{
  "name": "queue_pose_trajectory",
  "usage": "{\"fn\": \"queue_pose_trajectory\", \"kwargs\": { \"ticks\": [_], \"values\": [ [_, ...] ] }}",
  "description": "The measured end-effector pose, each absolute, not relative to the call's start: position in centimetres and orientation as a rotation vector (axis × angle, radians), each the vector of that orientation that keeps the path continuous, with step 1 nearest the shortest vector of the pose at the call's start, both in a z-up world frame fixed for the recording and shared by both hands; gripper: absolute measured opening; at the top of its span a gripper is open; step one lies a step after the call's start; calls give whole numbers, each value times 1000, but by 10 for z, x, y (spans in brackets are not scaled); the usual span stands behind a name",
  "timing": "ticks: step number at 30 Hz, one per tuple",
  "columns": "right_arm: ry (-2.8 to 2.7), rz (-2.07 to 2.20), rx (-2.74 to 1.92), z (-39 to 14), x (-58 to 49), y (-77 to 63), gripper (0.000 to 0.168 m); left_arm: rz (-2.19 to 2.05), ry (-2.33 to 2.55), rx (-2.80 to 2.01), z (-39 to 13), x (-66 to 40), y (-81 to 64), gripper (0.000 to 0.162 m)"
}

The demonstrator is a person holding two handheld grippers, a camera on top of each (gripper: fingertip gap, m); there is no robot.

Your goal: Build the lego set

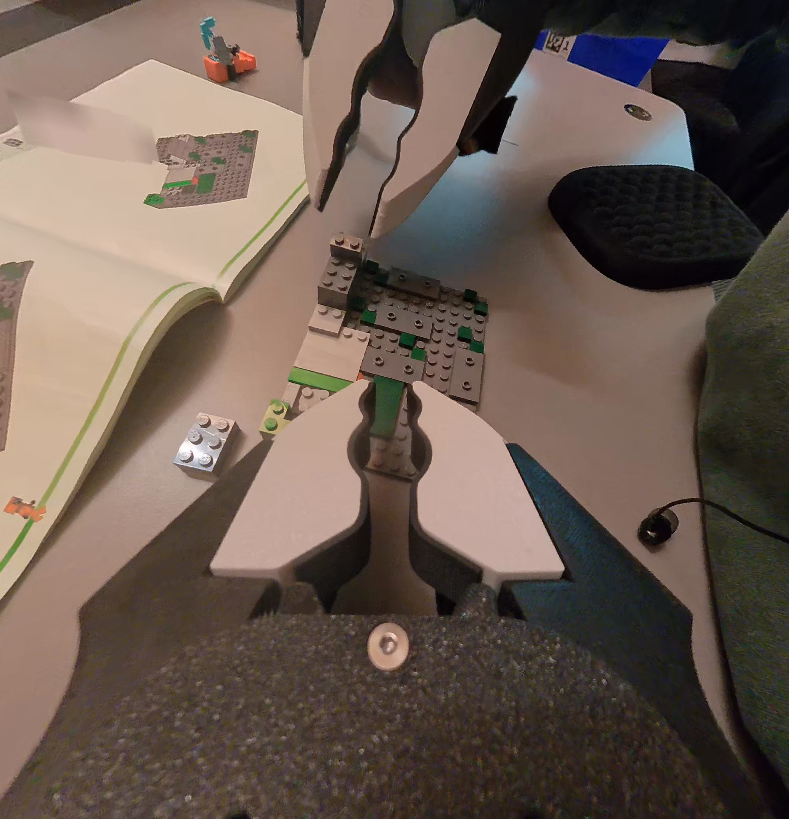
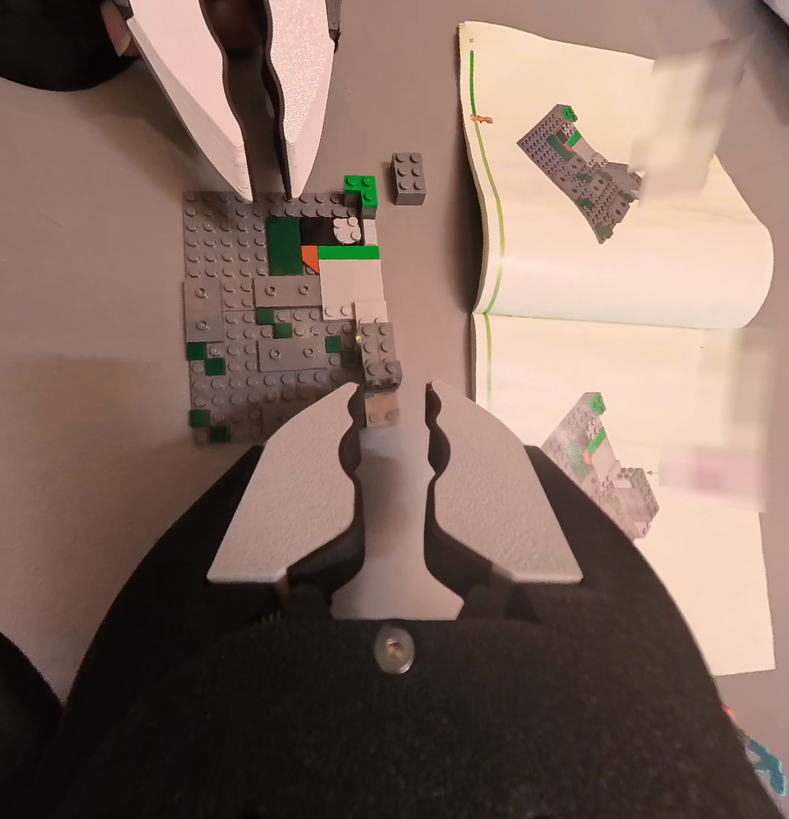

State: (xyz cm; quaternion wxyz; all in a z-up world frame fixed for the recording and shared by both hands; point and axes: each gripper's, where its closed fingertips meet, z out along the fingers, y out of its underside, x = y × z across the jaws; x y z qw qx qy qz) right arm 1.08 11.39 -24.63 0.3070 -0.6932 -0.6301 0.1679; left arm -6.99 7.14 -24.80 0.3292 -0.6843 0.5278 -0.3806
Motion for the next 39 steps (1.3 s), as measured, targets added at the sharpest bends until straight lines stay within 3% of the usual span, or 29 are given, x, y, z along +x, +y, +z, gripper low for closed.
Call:
{"fn": "queue_pose_trajectory", "kwargs": {
  "ticks": [30, 39],
  "values": [
    [-1622, 686, -1827, -264, 13, 110, 29, -1024, 1343, -1853, -252, -70, 77, 13],
    [-1615, 670, -1846, -271, 13, 110, 21, -1015, 1348, -1851, -252, -70, 77, 13]
  ]
}}
